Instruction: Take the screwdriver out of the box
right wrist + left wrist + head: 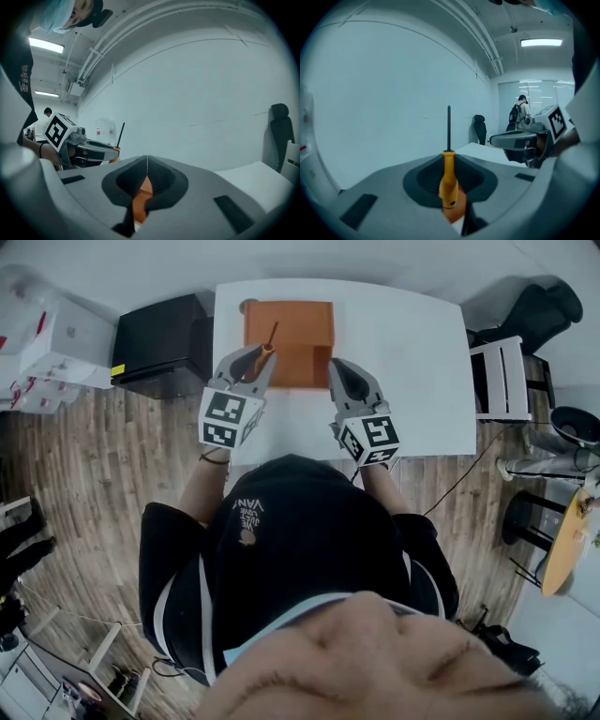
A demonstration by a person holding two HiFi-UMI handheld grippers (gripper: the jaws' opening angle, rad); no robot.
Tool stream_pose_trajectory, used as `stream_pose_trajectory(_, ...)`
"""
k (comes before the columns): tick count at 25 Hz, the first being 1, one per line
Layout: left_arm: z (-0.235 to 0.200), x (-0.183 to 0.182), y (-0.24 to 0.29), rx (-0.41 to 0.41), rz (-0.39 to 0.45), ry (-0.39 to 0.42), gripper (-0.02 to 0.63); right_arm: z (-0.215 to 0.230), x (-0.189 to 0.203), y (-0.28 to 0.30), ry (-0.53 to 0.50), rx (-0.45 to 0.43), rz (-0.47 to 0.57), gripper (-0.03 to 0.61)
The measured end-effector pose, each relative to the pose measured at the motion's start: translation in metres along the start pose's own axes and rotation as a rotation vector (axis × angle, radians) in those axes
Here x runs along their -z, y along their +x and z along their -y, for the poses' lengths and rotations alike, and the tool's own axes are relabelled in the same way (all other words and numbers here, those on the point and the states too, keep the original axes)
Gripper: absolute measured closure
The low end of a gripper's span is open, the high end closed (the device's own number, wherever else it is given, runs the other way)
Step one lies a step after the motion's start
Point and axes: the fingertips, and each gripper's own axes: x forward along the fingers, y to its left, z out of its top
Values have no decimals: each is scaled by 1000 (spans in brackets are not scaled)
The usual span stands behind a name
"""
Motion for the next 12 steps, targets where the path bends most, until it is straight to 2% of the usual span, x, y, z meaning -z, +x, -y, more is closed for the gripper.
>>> stream_pose_trajectory(12,4,0,-19,-7,29,-23,537,-4,1,-4,3,-3,6,566)
